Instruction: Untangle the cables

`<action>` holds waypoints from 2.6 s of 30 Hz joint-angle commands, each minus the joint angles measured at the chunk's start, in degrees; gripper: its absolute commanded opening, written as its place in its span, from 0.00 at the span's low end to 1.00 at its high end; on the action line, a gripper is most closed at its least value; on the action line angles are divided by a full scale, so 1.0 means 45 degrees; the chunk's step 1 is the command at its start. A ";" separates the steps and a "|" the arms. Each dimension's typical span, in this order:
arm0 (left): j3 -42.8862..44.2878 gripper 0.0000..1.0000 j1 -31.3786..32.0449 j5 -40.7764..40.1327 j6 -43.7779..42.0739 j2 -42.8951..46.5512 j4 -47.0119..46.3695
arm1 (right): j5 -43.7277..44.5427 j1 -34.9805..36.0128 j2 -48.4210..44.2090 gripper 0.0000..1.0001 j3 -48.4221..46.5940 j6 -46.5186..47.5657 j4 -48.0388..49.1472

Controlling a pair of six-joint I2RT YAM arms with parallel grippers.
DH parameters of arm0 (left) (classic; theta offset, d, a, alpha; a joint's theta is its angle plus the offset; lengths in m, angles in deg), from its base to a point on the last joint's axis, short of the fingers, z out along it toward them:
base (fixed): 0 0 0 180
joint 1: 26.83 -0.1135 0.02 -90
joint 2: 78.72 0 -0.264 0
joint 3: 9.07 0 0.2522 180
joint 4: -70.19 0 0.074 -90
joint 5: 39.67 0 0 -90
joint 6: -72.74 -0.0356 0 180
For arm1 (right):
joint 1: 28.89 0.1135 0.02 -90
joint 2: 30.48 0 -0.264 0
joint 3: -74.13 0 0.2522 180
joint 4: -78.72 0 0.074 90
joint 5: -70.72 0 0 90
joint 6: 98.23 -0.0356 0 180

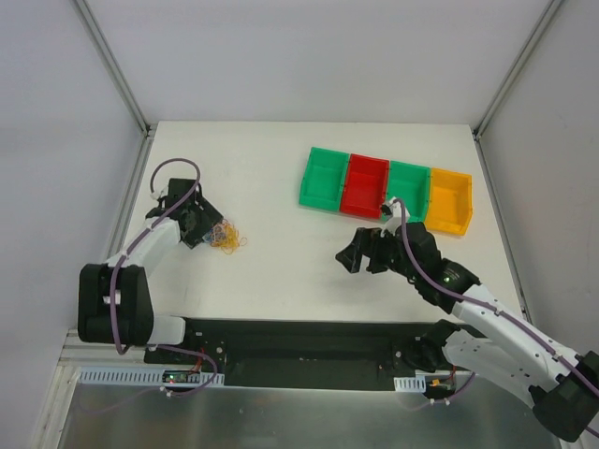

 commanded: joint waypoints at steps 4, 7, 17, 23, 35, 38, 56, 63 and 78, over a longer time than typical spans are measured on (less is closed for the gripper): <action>-0.0591 0.51 0.0580 0.1931 -0.0191 -0.0922 -0.0191 | 0.0384 0.0070 -0.0767 0.98 0.0118 0.0008 0.0004; -0.1256 0.27 0.1788 0.2009 -0.0386 -0.0161 -0.0563 | 0.0423 0.0089 -0.1002 0.98 0.0332 -0.0128 0.0100; -0.2020 0.14 0.5952 0.3352 0.0140 0.1247 -0.0895 | 0.0092 0.0382 -0.0126 0.98 0.0800 -0.0324 0.0997; -0.0577 0.63 0.5954 0.4823 -0.0912 0.1305 -0.0527 | 0.0303 0.2136 0.1611 0.99 0.1134 -0.0538 0.2812; 0.0168 0.62 0.5759 0.5697 -0.4097 -0.0725 -0.0739 | 0.1733 0.5090 0.6808 0.74 0.0235 -0.3234 0.6778; 0.0091 0.65 0.5778 0.6226 -0.4195 -0.0725 -0.0915 | 0.1751 0.5109 0.7180 0.70 0.0157 -0.3487 0.7112; -0.0709 0.73 0.6460 0.4473 -0.4137 0.0112 -0.0681 | 0.1180 0.5148 0.8707 0.00 -0.0293 -0.3197 0.7721; -0.1219 0.81 0.8492 0.1951 -0.3961 0.0684 -0.0622 | 0.2415 0.5129 0.6638 0.00 0.0527 -0.2201 0.6762; -0.0359 0.63 0.8493 0.0115 -0.3766 -0.2052 0.0041 | 0.6883 0.5090 -0.0587 0.00 -0.0638 0.0317 0.1300</action>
